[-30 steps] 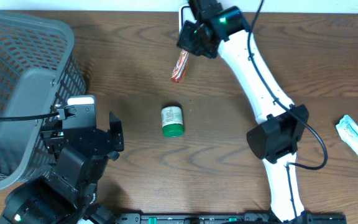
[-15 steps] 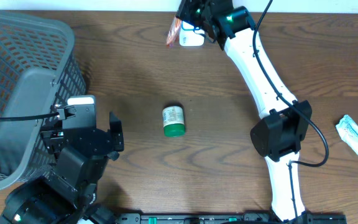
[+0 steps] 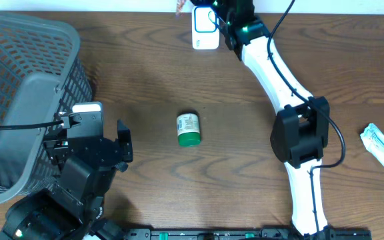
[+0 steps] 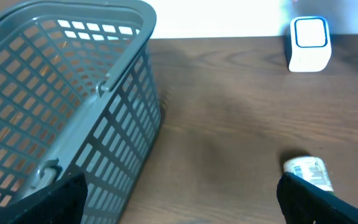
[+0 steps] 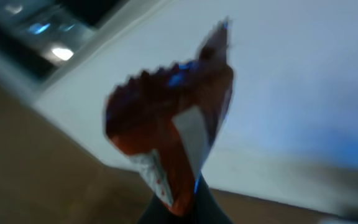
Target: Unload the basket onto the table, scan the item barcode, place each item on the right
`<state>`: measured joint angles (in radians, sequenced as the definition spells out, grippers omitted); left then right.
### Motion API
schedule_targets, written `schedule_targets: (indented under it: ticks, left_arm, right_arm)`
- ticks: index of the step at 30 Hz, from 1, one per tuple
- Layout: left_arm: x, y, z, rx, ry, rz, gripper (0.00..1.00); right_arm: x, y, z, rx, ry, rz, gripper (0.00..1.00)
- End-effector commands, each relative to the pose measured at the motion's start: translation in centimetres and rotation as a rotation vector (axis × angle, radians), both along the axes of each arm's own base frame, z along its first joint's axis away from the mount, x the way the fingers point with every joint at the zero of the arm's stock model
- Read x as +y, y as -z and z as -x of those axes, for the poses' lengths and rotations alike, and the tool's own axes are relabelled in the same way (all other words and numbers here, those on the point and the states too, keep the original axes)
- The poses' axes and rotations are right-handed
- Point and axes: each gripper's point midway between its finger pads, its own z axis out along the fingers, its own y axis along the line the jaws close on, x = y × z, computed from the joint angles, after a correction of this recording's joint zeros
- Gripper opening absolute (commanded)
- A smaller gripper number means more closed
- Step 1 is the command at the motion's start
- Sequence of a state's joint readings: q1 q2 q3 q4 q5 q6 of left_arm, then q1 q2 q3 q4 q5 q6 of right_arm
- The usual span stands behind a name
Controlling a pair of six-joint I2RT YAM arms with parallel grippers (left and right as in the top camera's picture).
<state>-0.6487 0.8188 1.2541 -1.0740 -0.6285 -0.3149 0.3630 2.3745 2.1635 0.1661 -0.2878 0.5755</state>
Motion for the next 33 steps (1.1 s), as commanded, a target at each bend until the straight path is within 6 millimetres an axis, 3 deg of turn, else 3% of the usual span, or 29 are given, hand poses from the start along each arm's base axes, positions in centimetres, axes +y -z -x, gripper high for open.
schedule_targets:
  ticks: [1,9,11,14,22,28,33]
  left_arm:
    - [0.3,-0.3,0.1,-0.011,-0.014,0.002,0.98]
    - [0.3,-0.3,0.1,-0.011,-0.014,0.002,0.98]
    - [0.3,-0.3,0.1,-0.011,-0.015,0.002,0.98]
    - [0.3,-0.3,0.1,-0.011,-0.014,0.002,0.98]
    - [0.3,-0.3,0.1,-0.011,-0.015,0.002,0.98]
    - [0.3,-0.3,0.1,-0.011,-0.014,0.002,0.98]
    - [0.3,-0.3,0.1,-0.011,-0.015,0.002,0.98]
  right_arm:
    - [-1.1,5.2,-1.1,0.026,-0.109,-0.011,0.01]
    - [-5.6,9.9,-4.1,-0.028,-0.105,-0.116,0.01]
    - [-6.6,12.5,-4.7,0.015,-0.092,-0.148,0.01]
    - [-6.7,15.3,-4.9,0.059,-0.094,-0.158,0.01]
    - [-5.3,19.8,-4.0,0.132,-0.15,-0.151,0.01]
    - [-6.5,19.5,-4.5,0.073,-0.137,-0.1,0.01]
    - [-10.1,18.5,-6.0,0.045,-0.062,-0.105,0.01]
